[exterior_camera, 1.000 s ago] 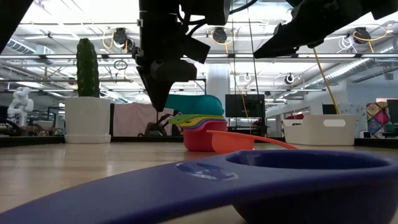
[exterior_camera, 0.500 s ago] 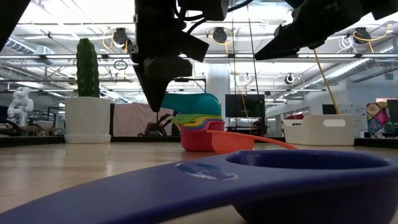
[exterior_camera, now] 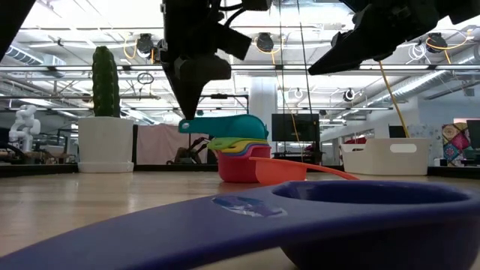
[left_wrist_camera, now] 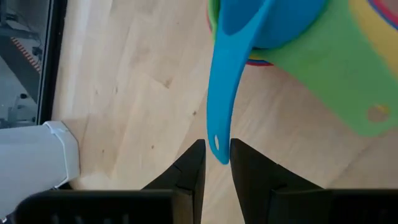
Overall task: Nest measuring cups in basket
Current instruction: Stack the light blue measuring cup on top of the green measuring cup
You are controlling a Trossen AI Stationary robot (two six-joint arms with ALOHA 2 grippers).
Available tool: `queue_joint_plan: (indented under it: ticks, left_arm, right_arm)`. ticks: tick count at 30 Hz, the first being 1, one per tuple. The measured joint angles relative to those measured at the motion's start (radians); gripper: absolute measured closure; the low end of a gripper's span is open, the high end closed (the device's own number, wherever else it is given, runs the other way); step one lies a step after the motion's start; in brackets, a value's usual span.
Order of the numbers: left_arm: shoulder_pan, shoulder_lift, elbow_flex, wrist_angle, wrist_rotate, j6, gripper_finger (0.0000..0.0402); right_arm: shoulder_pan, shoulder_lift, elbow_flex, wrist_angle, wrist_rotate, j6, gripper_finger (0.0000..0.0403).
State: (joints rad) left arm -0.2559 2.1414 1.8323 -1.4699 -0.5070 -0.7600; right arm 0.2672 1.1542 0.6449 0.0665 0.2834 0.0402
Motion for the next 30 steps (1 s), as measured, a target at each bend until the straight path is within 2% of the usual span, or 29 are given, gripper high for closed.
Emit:
queue_joint_plan:
  ticks: [5,8,12,18,22,30]
  left_arm:
    - [-0.013,0.000,0.038,-0.028,-0.032,0.010,0.0323]
    - [-0.016,0.000,0.072,-0.099,-0.104,-0.010,0.0323]
    - [-0.007,-0.010,0.078,-0.100,-0.197,-0.005,0.0323]
    - [0.058,-0.014,0.064,-0.089,-0.212,0.055,0.0323]
    - [0.090,-0.014,0.040,-0.020,-0.212,0.086,0.0323]
    - [0.096,-0.014,-0.035,0.232,-0.166,0.228,0.0323]
  right_arm:
    - [-0.020,0.000,0.000,-0.026,0.000,0.000,0.0188]
    - [-0.032,0.000,0.000,-0.042,0.001,0.001,0.0188]
    - [-0.034,0.000,0.000,-0.047,0.000,0.009,0.0188]
    - [-0.034,0.000,0.000,-0.049,0.000,0.031,0.0188]
    - [-0.034,0.000,0.000,-0.050,-0.001,0.031,0.0188]
    - [-0.034,0.000,0.000,-0.058,-0.001,0.029,0.0188]
